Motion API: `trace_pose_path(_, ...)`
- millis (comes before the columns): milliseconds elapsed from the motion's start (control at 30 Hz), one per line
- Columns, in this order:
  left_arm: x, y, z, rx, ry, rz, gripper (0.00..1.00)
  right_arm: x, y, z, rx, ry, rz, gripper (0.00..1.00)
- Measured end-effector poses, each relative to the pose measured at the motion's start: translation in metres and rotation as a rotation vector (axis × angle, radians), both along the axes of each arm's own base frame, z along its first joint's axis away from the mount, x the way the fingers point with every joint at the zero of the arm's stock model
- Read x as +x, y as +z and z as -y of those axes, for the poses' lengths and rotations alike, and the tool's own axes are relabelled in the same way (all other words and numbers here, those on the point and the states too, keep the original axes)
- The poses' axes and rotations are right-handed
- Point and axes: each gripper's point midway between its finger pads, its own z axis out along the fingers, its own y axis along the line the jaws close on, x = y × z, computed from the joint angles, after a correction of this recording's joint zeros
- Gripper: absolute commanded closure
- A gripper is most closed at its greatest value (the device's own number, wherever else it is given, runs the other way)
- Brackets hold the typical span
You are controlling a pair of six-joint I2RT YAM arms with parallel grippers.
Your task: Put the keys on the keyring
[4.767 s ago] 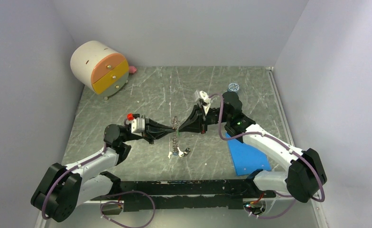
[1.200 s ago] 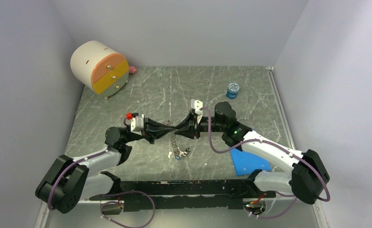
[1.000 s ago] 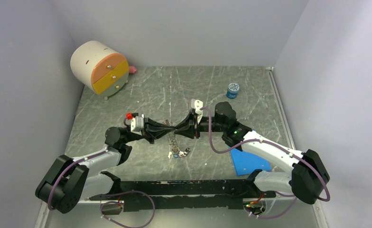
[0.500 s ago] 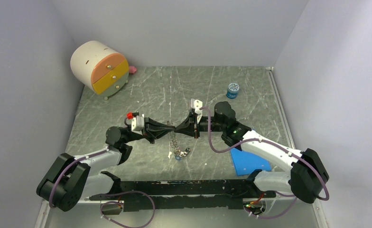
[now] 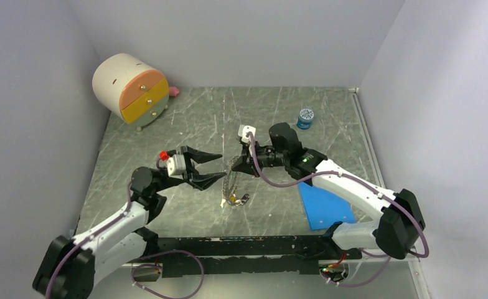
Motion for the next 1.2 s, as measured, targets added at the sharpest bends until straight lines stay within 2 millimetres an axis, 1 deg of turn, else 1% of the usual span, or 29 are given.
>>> trace_pose_path(67, 0.001, 0.000, -0.003, 0.039, 0.032, 0.001, 0.40, 0.002, -0.003, 0.001, -0.043, -0.003, -0.015, 1.00)
trace_pose_path(167, 0.009, 0.000, -0.007, 0.120, 0.086, 0.001, 0.41, 0.006, -0.008, 0.005, -0.123, -0.012, -0.041, 1.00)
trace_pose_path(233, 0.015, -0.005, -0.009, 0.172, 0.118, -0.011, 0.42, 0.008, -0.011, 0.009, -0.173, -0.017, -0.055, 1.00)
trace_pose_path(300, 0.019, -0.017, -0.011, 0.226, 0.138, -0.033, 0.44, 0.009, -0.014, 0.012, -0.220, -0.018, -0.065, 1.00)
trace_pose_path(367, 0.020, -0.037, -0.012, 0.287, 0.143, -0.075, 0.46, 0.007, -0.014, 0.016, -0.263, -0.009, -0.072, 1.00)
trace_pose_path(500, 0.018, -0.067, -0.008, 0.380, 0.116, -0.123, 0.47, 0.005, -0.017, 0.017, -0.323, 0.015, -0.083, 1.00)
trace_pose_path(567, 0.016, -0.077, -0.005, 0.414, 0.097, -0.130, 0.48, 0.002, -0.020, 0.017, -0.345, 0.033, -0.089, 1.00)
trace_pose_path(633, 0.013, -0.081, -0.001, 0.434, 0.077, -0.123, 0.50, -0.001, -0.023, 0.017, -0.363, 0.047, -0.096, 1.00)
trace_pose_path(767, 0.008, -0.083, 0.009, 0.450, 0.036, -0.099, 0.56, -0.007, -0.028, 0.018, -0.386, 0.070, -0.107, 1.00)
trace_pose_path(833, 0.006, -0.084, 0.013, 0.453, 0.020, -0.093, 0.61, -0.010, -0.030, 0.018, -0.396, 0.077, -0.115, 1.00)
trace_pose_path(1000, 0.004, -0.089, 0.021, 0.461, -0.006, -0.085, 0.70, -0.011, -0.031, 0.016, -0.397, 0.089, -0.117, 1.00)
trace_pose_path(1100, 0.004, -0.092, 0.025, 0.467, -0.015, -0.088, 0.72, -0.013, -0.030, 0.015, -0.396, 0.095, -0.117, 1.00)
trace_pose_path(1200, 0.005, -0.090, 0.027, 0.462, -0.022, -0.080, 0.74, -0.014, -0.030, 0.014, -0.393, 0.102, -0.118, 1.00)
